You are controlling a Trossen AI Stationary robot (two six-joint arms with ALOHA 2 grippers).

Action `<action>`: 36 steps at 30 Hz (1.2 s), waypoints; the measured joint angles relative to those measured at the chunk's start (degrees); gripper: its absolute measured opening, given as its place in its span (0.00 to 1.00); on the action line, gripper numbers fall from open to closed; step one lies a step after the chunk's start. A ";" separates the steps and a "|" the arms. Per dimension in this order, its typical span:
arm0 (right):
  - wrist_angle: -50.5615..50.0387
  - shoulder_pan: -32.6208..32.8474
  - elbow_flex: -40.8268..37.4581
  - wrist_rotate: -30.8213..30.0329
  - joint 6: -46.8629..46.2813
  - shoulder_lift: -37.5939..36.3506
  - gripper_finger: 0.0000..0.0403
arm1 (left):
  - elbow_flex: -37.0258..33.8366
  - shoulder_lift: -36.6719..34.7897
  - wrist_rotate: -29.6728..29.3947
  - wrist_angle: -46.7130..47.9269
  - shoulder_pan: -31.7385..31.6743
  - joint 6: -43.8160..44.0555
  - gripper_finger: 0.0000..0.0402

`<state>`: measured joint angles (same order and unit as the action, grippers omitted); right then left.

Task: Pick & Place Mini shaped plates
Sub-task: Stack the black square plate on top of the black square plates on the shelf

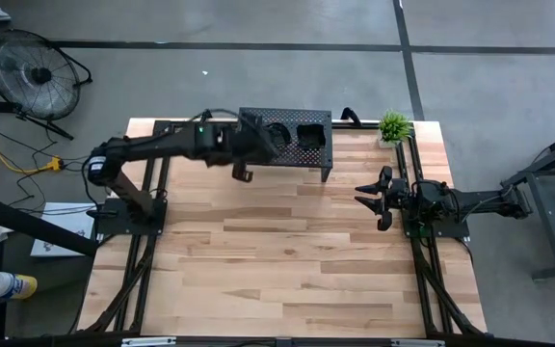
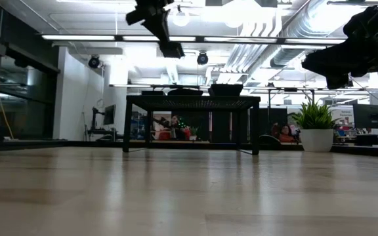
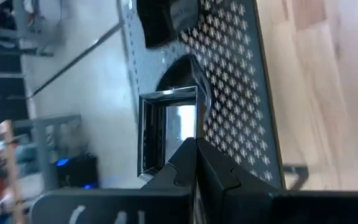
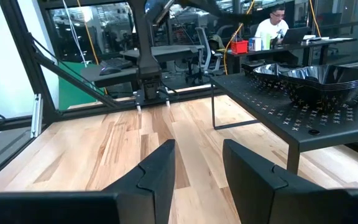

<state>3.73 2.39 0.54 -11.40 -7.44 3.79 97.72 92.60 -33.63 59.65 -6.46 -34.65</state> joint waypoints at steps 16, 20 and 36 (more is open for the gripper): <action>0.00 0.02 -0.02 0.00 0.01 -0.04 0.32 | -8.46 -1.51 8.92 -6.05 -13.83 -2.62 0.00; 0.00 0.01 0.00 0.00 0.00 -0.04 0.32 | -14.40 -2.04 6.67 -8.74 -15.30 -2.66 0.00; 0.00 0.00 0.00 0.00 0.01 -0.04 0.32 | -18.98 -4.41 6.26 -14.90 -15.27 -3.97 0.00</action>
<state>3.73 2.39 0.54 -11.40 -7.44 3.75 78.74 88.18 -27.36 44.75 -21.74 -38.62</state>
